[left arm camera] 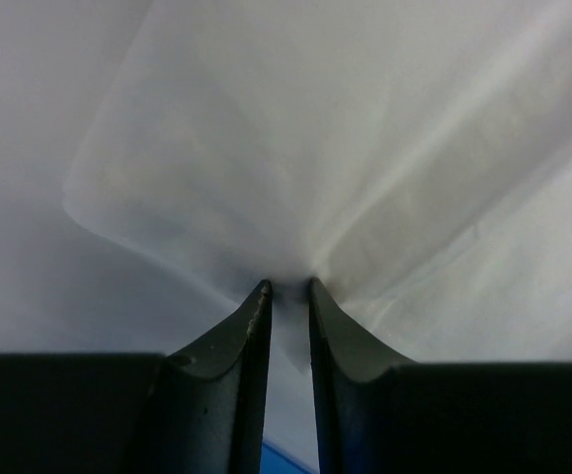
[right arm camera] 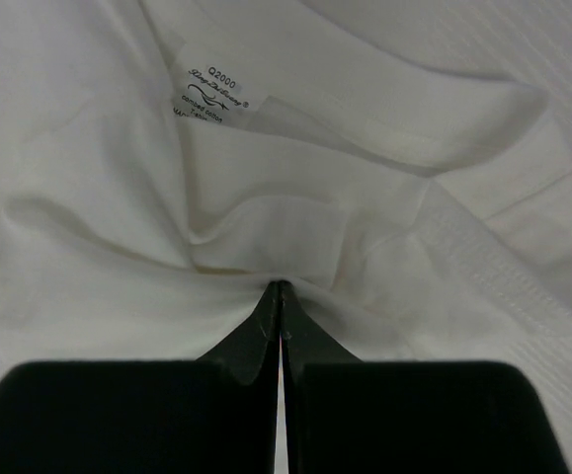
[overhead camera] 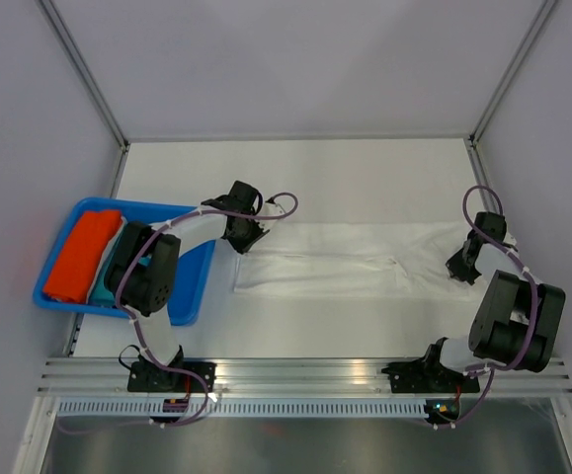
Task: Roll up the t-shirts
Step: Fold the tshirt
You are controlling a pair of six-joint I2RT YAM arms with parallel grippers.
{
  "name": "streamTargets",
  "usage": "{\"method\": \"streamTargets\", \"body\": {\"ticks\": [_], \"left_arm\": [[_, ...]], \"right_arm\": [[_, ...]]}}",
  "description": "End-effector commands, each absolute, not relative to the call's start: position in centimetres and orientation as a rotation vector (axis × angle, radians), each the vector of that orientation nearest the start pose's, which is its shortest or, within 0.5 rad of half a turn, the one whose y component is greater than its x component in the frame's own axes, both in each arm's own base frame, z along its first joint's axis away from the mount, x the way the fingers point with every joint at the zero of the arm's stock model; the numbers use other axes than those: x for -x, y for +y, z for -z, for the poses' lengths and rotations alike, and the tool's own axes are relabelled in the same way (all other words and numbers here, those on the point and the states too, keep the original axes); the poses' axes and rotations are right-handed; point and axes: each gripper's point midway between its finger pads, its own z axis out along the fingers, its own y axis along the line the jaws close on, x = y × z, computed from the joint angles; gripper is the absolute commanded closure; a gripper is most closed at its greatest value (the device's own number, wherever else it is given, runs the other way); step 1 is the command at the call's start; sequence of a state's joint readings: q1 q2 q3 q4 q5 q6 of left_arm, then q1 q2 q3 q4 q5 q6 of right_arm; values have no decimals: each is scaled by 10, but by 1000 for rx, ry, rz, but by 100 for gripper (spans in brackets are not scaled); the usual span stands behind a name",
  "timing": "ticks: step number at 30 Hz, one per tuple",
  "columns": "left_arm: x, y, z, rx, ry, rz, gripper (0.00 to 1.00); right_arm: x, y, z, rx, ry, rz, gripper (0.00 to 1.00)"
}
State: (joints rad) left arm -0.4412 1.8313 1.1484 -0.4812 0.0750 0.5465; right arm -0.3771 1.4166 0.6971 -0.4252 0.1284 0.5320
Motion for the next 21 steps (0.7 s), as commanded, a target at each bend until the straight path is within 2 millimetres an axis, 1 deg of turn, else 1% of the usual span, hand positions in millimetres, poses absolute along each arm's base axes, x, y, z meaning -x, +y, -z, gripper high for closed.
{"method": "streamTargets", "body": {"ticks": [1,3,4,6,7,8,9,11,12,13,15,16,17,18,20,21], "left_arm": [[-330,-131,15,-1367,2504,-5,74],[-329,-128,13,-1377,2496,-22,74],[-330,-121,12,-1378,2497,-70,74],[-328,-119,11,-1386,2496,-78,74],[-328,-119,12,-1389,2495,-76,74],[-328,-121,11,-1389,2491,-72,74],[-328,-123,11,-1388,2488,-57,74],[-328,-124,10,-1379,2491,-45,74],[-329,-125,10,-1373,2492,-40,74],[-329,-126,11,-1374,2493,-37,74],[-328,-126,12,-1368,2501,-35,74],[-325,-129,14,-1370,2503,2,74],[-324,-130,15,-1371,2508,8,74],[-324,-130,16,-1369,2511,15,74],[-322,-131,17,-1365,2515,27,74],[-323,-132,17,-1366,2511,31,74]], "right_arm": [[-257,-116,10,-1280,2412,189,100],[-255,-120,17,-1297,2431,201,100],[-255,-124,16,-1315,2422,200,100],[-253,-127,14,-1306,2424,202,100],[-256,-129,8,-1289,2412,197,100],[-260,-127,3,-1238,2428,168,99],[-263,-127,-9,-1215,2421,158,95],[-269,-128,-26,-1171,2402,141,91],[-271,-130,-42,-1145,2371,147,88],[-279,-135,-56,-1125,2331,154,86],[-285,-141,-82,-1092,2269,172,82],[-291,-144,-94,-1082,2233,174,80],[-294,-146,-100,-1078,2214,174,79],[-302,-147,-108,-1058,2183,158,71],[-311,-148,-109,-1047,2165,135,63],[-317,-144,-103,-1035,2191,91,62]]}}
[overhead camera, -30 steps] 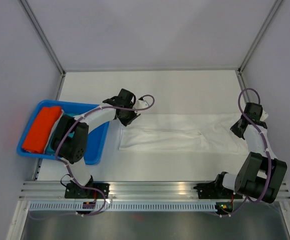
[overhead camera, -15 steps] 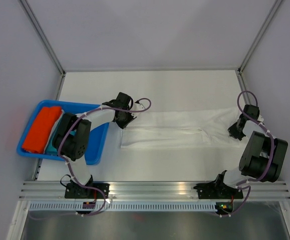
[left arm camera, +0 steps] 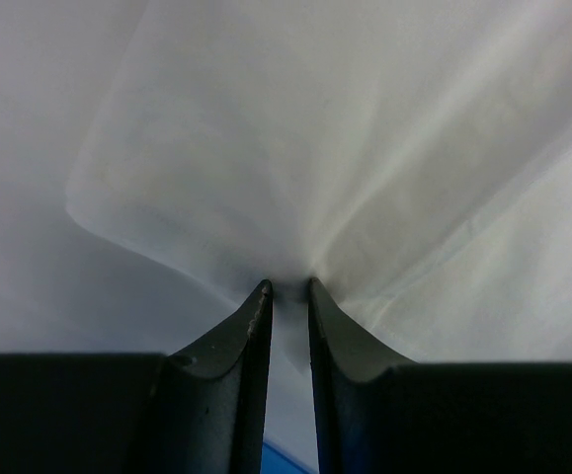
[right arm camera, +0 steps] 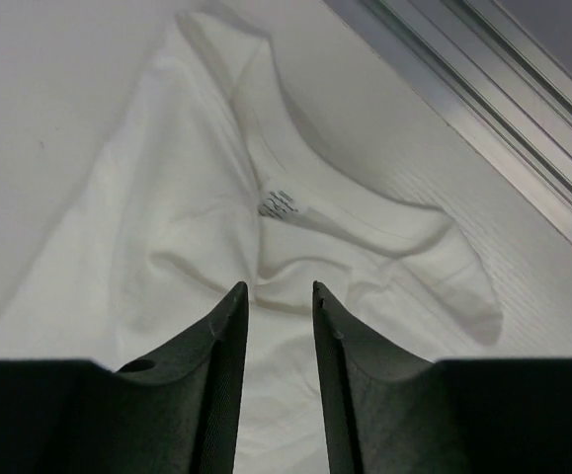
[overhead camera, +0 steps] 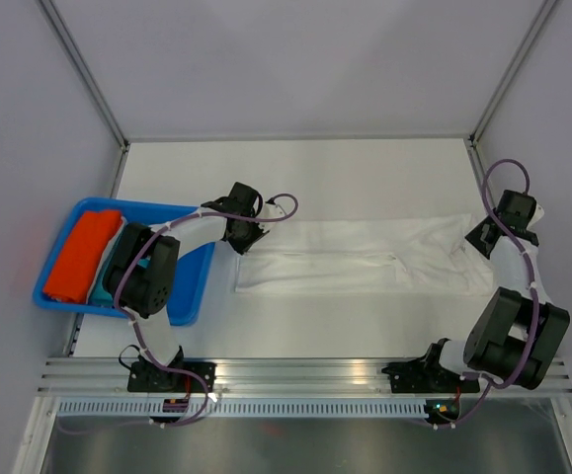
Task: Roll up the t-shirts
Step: Fold the tshirt
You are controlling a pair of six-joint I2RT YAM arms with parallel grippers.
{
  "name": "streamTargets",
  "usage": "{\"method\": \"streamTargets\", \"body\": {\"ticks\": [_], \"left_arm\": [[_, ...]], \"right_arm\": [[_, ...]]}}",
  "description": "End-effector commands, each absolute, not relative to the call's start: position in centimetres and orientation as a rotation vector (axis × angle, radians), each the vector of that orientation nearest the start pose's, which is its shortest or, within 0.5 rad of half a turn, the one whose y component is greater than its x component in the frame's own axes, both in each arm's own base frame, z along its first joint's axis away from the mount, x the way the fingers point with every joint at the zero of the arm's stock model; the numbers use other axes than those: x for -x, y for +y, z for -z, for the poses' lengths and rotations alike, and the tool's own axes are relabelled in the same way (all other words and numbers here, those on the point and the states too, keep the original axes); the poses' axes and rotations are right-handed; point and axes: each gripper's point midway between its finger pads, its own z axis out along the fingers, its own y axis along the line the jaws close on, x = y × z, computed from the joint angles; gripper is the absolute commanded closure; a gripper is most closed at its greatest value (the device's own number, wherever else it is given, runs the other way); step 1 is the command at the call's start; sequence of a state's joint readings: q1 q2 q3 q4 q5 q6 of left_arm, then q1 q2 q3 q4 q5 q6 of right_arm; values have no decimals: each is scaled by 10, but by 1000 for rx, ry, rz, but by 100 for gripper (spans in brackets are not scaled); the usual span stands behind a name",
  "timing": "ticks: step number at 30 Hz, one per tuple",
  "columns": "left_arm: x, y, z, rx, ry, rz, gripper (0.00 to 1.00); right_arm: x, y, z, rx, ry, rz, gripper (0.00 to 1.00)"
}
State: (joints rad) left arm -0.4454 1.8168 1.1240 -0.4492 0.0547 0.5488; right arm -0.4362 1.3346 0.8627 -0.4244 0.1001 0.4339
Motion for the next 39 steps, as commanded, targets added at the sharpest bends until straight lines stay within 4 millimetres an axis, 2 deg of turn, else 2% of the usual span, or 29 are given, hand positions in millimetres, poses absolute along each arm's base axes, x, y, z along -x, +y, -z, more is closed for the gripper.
{"method": "streamTargets", "body": {"ticks": [1,5,6,8,11,13,18,23,25,28,30,34,39], "left_arm": [[-322,-132,17,-1368,2512,38,74],[-322,-134,17,-1368,2511,46,74],[-322,-134,18,-1369,2512,49,74],[-323,-134,18,-1371,2509,50,74],[-323,-134,18,-1370,2512,51,74],[-324,-135,18,-1368,2509,48,74],[-324,-134,18,-1368,2511,44,74],[-325,-134,18,-1372,2509,39,74],[-325,-134,18,-1371,2510,37,74],[-326,-134,18,-1370,2511,37,74],[-326,-135,17,-1372,2506,37,74],[-327,-134,18,-1372,2506,32,74],[-327,-132,18,-1372,2510,21,74]], "right_arm": [[-320,-142,-99,-1029,2206,74,61],[-331,-137,-72,-1002,2281,22,57],[-336,-133,-70,-982,2291,-12,57],[-342,-134,-63,-967,2307,0,58],[-351,-136,-63,-953,2292,9,62],[-349,-143,-57,-977,2293,59,65],[-348,-141,-41,-998,2317,47,69],[-353,-138,-38,-1001,2315,10,70],[-355,-138,-39,-996,2310,10,73],[-353,-142,-38,-1006,2309,38,95],[-350,-146,-38,-1013,2309,78,100],[-339,-157,-37,-1048,2318,176,100],[-335,-165,-52,-1054,2285,241,100]]}}
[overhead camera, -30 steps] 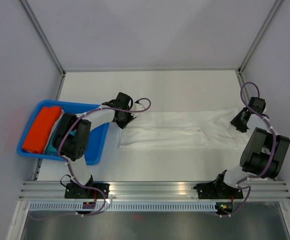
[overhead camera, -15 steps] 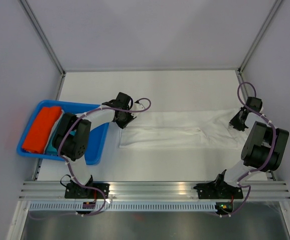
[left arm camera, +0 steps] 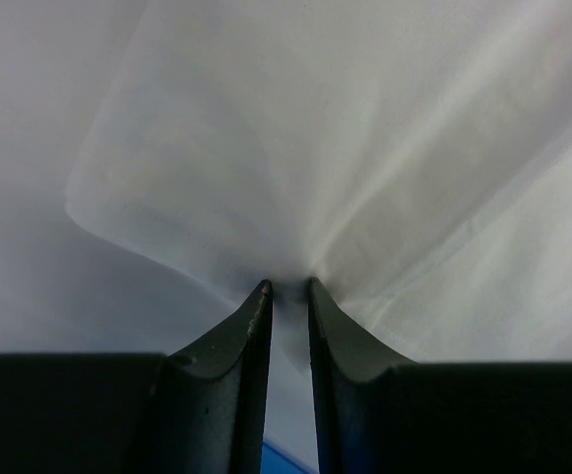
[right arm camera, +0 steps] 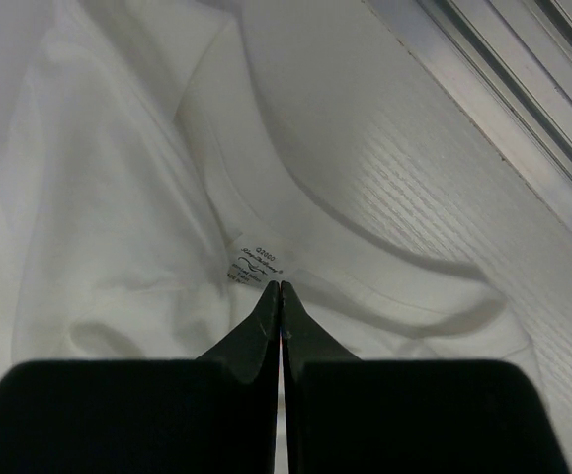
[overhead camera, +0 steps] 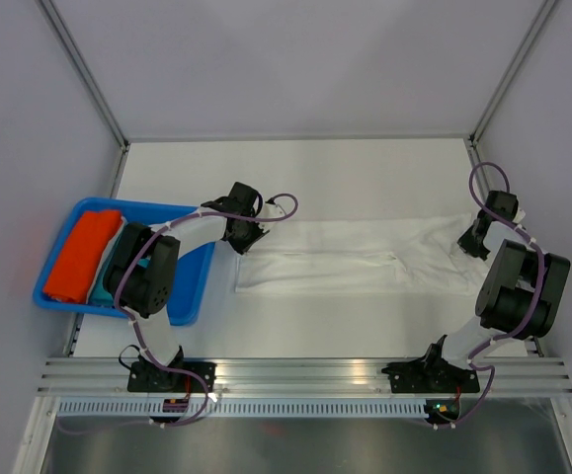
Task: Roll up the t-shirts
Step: Fold the tshirt
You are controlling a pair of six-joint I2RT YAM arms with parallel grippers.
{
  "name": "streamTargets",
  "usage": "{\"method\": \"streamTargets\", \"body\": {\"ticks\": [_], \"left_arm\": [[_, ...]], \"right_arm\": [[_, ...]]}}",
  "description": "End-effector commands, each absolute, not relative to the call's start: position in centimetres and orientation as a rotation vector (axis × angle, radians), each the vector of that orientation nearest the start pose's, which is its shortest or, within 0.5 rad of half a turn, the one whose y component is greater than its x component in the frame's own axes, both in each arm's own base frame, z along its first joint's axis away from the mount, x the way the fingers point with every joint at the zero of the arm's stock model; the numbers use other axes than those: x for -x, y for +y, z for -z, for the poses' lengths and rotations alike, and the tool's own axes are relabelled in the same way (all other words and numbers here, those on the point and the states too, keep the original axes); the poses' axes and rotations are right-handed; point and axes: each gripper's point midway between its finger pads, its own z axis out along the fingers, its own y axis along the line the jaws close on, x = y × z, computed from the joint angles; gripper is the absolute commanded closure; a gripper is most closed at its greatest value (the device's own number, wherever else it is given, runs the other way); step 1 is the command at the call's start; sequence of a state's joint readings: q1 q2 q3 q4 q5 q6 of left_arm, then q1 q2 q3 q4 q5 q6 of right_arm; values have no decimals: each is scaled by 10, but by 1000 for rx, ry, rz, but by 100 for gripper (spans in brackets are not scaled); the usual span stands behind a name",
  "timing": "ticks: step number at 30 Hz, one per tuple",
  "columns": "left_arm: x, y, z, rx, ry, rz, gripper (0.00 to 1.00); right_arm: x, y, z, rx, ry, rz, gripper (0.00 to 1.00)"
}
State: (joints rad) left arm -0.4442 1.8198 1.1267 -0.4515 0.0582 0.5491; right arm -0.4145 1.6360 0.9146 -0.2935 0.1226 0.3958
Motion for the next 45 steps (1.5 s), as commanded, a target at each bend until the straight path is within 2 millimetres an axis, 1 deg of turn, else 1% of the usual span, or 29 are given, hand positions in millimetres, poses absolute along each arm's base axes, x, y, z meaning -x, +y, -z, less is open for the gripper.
{"method": "streamTargets", "body": {"ticks": [1,3,4,5,6,9,11,13,16,18,21,25,26,28,29,31,33,34,38,41,43,45], "left_arm": [[-327,-133,18,-1373,2508,22,74],[-326,-133,18,-1370,2511,24,74],[-327,-132,17,-1371,2509,21,74],[-327,-132,18,-1372,2511,19,74],[-327,-132,17,-1371,2509,17,74],[-327,-132,18,-1369,2512,15,74],[-327,-132,17,-1368,2509,17,74],[-327,-132,17,-1369,2511,15,74],[-327,-132,18,-1371,2511,17,74],[-327,-132,18,-1371,2511,18,74],[-327,-132,18,-1374,2512,13,74],[-329,-132,17,-1372,2509,12,74],[-329,-132,18,-1373,2512,10,74],[-329,-132,18,-1375,2511,8,74],[-329,-132,18,-1371,2513,8,74],[-329,-132,18,-1372,2514,9,74],[-329,-131,18,-1370,2516,7,74],[-329,-131,18,-1372,2516,7,74],[-329,-131,19,-1375,2517,2,73],[-329,-131,18,-1374,2516,2,74],[-329,-131,19,-1377,2516,2,74],[-329,-130,19,-1377,2517,0,74]], "right_arm": [[-337,-165,-53,-1043,2285,234,100],[-343,-162,-56,-1009,2283,194,99],[-349,-154,-58,-970,2289,133,94],[-352,-153,-60,-959,2284,114,87],[-358,-152,-63,-941,2271,91,76],[-369,-151,-68,-912,2251,60,64],[-374,-153,-71,-908,2243,59,63],[-377,-155,-70,-911,2243,60,60],[-378,-155,-58,-921,2277,58,59],[-378,-152,-48,-927,2301,40,59],[-374,-150,-39,-947,2323,35,60],[-372,-148,-35,-951,2329,26,61],[-372,-149,-34,-956,2331,31,69],[-369,-153,-33,-970,2330,65,79],[-368,-155,-34,-973,2329,81,88],[-367,-159,-36,-981,2320,114,96],[-366,-163,-41,-990,2317,145,100],[-363,-169,-42,-1000,2317,186,100],[-357,-175,-47,-1022,2331,244,100],[-356,-175,-45,-1009,2344,247,100],[-358,-171,-39,-995,2365,222,98],[-359,-170,-36,-996,2372,212,96]]}}
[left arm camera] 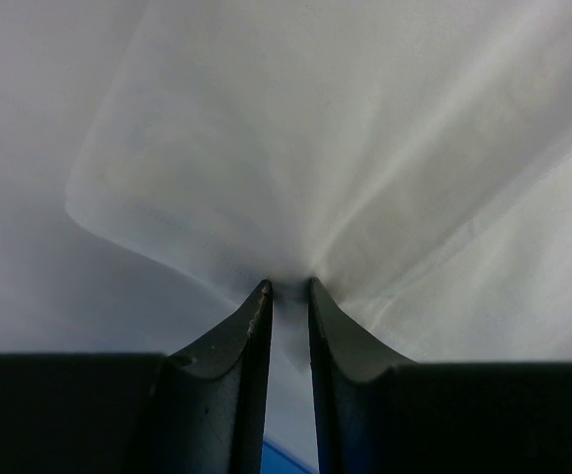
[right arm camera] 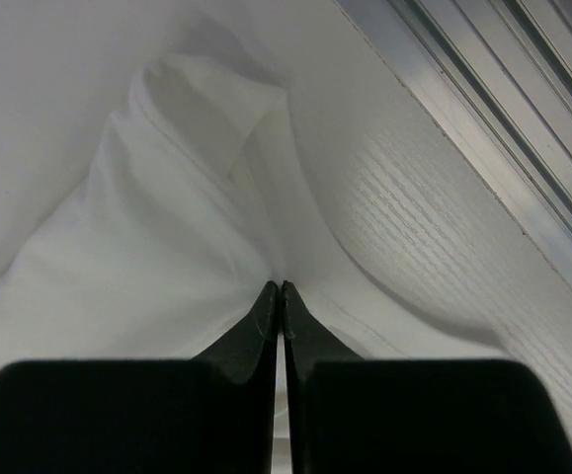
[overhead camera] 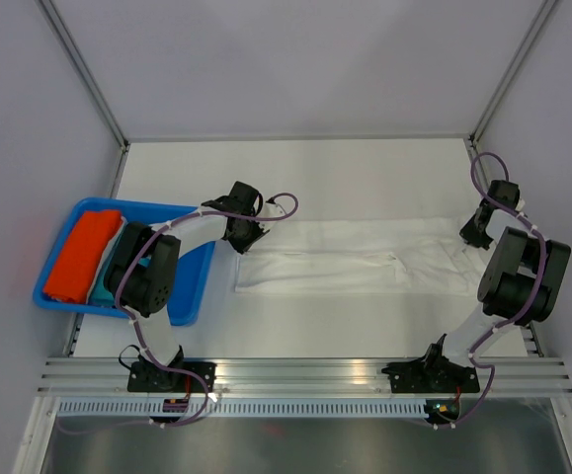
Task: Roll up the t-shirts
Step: Fold the tshirt
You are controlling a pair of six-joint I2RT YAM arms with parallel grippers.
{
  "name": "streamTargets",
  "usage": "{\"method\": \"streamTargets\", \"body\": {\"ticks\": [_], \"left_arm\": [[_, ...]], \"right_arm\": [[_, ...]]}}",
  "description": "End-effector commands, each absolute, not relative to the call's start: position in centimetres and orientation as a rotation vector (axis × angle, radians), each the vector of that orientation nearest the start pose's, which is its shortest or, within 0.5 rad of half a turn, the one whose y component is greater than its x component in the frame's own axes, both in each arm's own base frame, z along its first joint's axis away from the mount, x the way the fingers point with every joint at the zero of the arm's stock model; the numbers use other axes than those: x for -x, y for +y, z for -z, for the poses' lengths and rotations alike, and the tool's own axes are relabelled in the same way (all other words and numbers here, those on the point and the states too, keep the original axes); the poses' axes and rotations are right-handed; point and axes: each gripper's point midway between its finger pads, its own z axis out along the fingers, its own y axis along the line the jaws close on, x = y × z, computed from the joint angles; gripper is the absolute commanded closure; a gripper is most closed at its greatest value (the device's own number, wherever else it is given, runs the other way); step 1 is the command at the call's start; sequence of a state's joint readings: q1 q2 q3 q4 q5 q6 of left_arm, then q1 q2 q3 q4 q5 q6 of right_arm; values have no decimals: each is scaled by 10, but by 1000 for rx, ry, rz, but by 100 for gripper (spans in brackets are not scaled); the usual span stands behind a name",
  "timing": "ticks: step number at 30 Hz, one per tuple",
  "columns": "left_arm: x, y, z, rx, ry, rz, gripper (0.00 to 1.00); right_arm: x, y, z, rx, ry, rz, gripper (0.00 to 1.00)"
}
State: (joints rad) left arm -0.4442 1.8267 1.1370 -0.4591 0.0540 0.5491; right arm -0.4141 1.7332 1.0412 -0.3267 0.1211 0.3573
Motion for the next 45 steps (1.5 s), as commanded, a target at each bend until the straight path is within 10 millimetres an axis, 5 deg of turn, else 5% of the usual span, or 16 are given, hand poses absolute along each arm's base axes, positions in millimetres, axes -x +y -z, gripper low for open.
{"method": "streamTargets", "body": {"ticks": [1,6,12,18,21,25,32,39,44,45], "left_arm": [[-329,-130,18,-1376,2516,-3,74],[-329,-130,19,-1381,2517,-3,73],[-329,-130,18,-1381,2516,-5,74],[-337,-145,-10,-1355,2443,66,73],[-343,-149,-26,-1346,2407,71,73],[-349,-156,-47,-1327,2365,93,73],[-348,-159,-63,-1310,2341,115,72],[-344,-150,-75,-1300,2325,71,71],[-348,-147,-78,-1281,2339,32,70],[-349,-146,-77,-1280,2343,25,70]], "right_arm": [[-358,-170,-33,-998,2383,211,91],[-362,-171,-41,-976,2388,210,69],[-369,-180,-95,-948,2253,258,60],[-345,-180,-115,-1058,2186,304,75],[-324,-161,-118,-1113,2160,235,97],[-289,-140,-90,-1161,2230,198,100],[-265,-118,-34,-1323,2237,108,100],[-279,-124,14,-1350,2332,139,100],[-322,-123,15,-1213,2398,215,100],[-342,-123,5,-1172,2388,207,100]]}}
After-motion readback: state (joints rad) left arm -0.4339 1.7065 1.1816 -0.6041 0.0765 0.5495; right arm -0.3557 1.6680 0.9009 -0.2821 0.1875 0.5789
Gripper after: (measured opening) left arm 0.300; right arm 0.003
